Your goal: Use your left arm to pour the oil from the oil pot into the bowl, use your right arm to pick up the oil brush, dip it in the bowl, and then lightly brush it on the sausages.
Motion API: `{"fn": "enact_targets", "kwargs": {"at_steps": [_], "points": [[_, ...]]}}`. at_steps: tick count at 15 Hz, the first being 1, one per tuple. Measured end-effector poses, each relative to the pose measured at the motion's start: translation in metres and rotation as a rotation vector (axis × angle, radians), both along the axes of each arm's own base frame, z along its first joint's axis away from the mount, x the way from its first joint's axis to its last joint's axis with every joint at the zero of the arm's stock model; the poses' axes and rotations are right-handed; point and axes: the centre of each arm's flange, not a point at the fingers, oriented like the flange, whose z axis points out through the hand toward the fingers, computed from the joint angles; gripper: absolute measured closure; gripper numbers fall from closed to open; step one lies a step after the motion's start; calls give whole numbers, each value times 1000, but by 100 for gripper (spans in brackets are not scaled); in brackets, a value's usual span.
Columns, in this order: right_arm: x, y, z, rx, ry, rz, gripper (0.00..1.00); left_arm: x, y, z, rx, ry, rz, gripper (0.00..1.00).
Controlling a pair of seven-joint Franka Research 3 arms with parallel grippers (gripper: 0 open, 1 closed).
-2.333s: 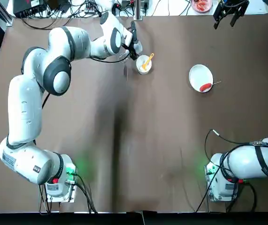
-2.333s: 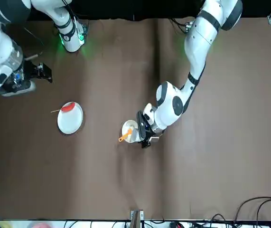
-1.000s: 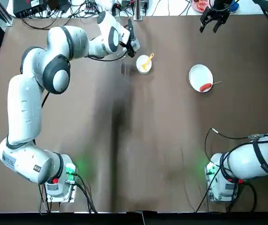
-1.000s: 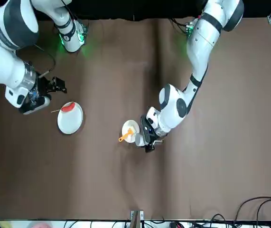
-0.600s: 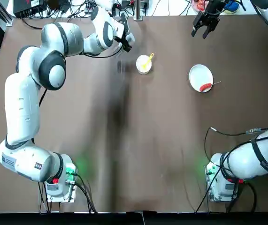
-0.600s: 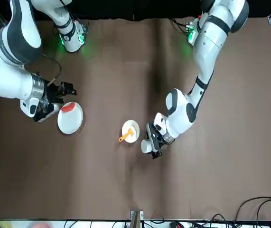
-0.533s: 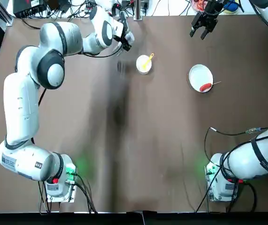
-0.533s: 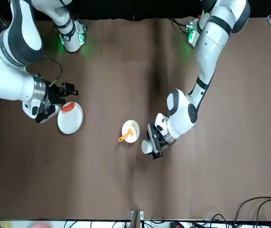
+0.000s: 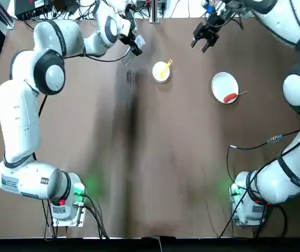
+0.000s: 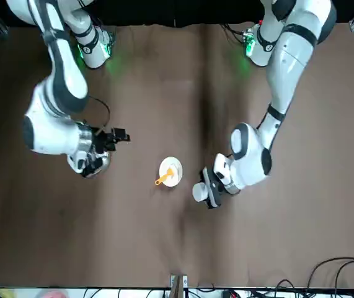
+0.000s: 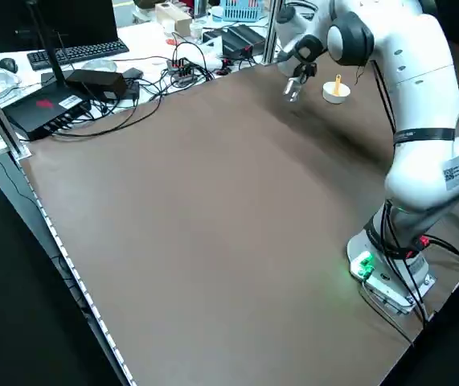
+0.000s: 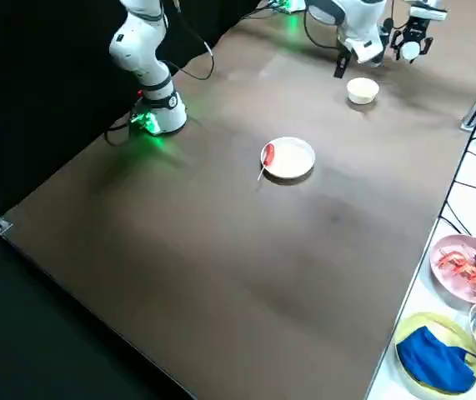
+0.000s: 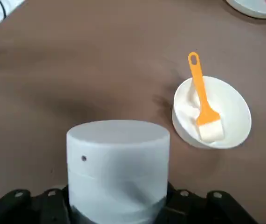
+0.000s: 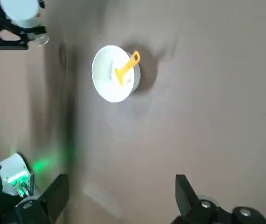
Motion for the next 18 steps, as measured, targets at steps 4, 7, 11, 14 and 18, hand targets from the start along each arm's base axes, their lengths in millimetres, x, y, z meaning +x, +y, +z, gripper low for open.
{"fn": "enact_targets", "kwargs": {"at_steps": [4,7,11,14,18], "points": [[29,29,-27,6,-20,10,0,20,58,18,-73,89,10,45],[52,41,-39,25,-67,12,4,26,95,34,-146,150,-11,45],[69,46,-73,29,-158,50,12,37,166,63,-232,83,-80,45],[76,65,-114,48,-190,6,29,32,236,64,-285,94,-159,45],[73,85,-141,59,-159,-4,39,27,283,59,-349,-44,-284,45]]}}
